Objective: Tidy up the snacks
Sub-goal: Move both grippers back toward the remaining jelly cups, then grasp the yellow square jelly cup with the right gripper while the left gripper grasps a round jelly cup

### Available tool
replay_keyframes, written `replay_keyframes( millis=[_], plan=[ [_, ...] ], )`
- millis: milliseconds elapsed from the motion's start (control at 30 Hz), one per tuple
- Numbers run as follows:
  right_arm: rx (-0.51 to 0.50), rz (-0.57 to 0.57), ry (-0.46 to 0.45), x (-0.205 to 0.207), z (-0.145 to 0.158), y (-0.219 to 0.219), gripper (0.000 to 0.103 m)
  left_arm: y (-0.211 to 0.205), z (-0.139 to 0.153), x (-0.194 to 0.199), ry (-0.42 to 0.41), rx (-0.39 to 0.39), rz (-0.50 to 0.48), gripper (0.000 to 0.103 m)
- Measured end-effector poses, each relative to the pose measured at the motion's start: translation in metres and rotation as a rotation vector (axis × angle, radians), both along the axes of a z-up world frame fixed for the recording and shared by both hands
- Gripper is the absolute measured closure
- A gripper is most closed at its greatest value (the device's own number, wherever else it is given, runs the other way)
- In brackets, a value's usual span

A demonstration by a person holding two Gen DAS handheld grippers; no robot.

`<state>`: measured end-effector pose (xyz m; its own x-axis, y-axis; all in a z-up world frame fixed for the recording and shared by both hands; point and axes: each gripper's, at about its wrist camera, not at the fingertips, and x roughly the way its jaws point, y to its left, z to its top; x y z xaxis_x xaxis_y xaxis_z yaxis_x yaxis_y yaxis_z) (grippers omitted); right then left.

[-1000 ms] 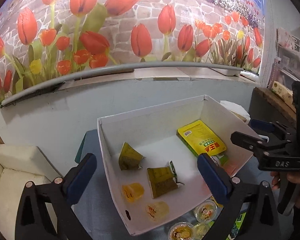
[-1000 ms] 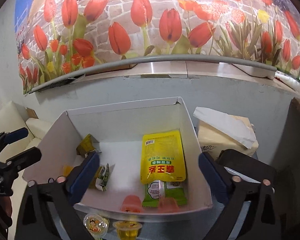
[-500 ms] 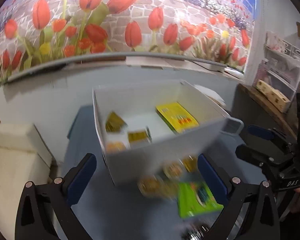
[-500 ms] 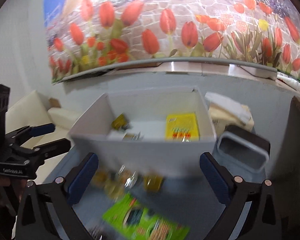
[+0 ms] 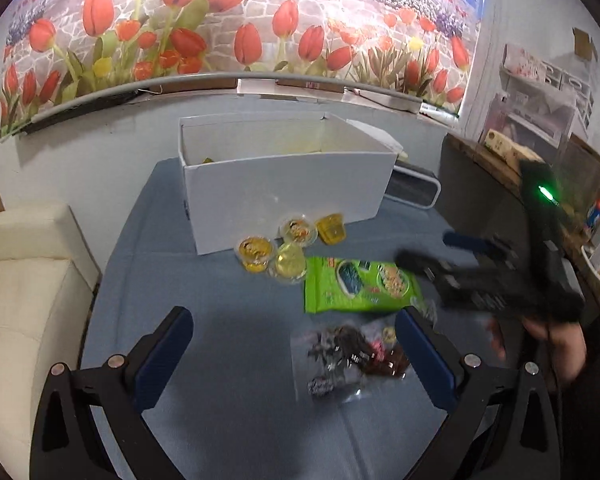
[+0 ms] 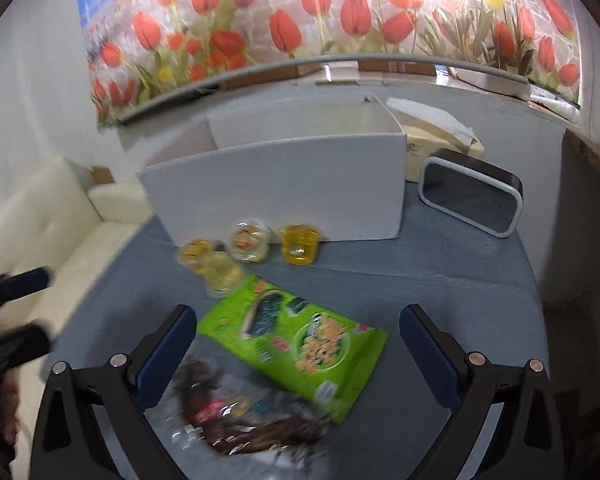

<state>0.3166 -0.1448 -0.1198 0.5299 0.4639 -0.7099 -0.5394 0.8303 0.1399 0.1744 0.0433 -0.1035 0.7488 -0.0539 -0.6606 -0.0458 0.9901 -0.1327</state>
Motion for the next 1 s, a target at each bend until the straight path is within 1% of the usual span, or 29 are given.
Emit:
replay_keyframes(
  millis=[100,167,333,433,500,533,567,600,633,733,800,833,933,1000],
  plan=[
    [-0.019,-0.012,0.028,0.024,-0.010,0.010,0.000,-0.001,-0.002,-0.006,0.006,-0.007,-0.006,0.000],
    [-0.018,0.004,0.063,0.041,-0.016,0.021,0.000,-0.001,-0.004,-0.010,0.007,-0.011,-0.009,0.000],
    [-0.051,0.023,0.078,0.069,-0.025,0.049,0.000,-0.002,-0.011,-0.011,0.024,-0.003,-0.005,0.000],
    [-0.085,0.001,0.086,0.081,-0.034,0.061,0.000,0.001,-0.015,-0.010,0.037,-0.005,0.003,0.000],
    [-0.086,0.005,0.095,0.085,-0.039,0.064,0.001,0.004,-0.016,-0.010,0.039,-0.011,0.005,0.000],
    [-0.095,0.004,0.104,0.088,-0.043,0.066,0.006,0.006,-0.017,-0.010,0.039,-0.011,0.007,0.000],
    [-0.107,0.000,0.106,0.089,-0.046,0.066,0.018,0.008,-0.017,-0.010,0.039,-0.013,0.014,0.000],
    [-0.131,-0.006,0.111,0.092,-0.050,0.067,0.026,0.010,-0.017,-0.009,0.038,-0.016,0.016,0.000],
    [-0.148,-0.001,0.123,0.094,-0.055,0.069,0.036,0.010,-0.018,-0.009,0.037,-0.018,0.017,0.000],
    [-0.168,0.026,0.148,0.097,-0.065,0.074,0.040,0.015,-0.021,-0.006,0.042,-0.025,0.026,0.000],
    [-0.173,0.048,0.133,0.097,-0.064,0.078,0.053,0.017,-0.023,-0.005,0.046,-0.032,0.027,0.000],
    [-0.171,0.063,0.134,0.097,-0.062,0.080,0.065,0.017,-0.024,-0.004,0.050,-0.033,0.027,0.000],
    [-0.147,0.087,0.132,0.095,-0.058,0.080,0.066,0.019,-0.027,0.000,0.055,-0.035,0.036,0.000],
    [-0.144,0.083,0.121,0.092,-0.054,0.077,0.068,0.022,-0.031,0.006,0.063,-0.040,0.037,0.000]
  ],
)
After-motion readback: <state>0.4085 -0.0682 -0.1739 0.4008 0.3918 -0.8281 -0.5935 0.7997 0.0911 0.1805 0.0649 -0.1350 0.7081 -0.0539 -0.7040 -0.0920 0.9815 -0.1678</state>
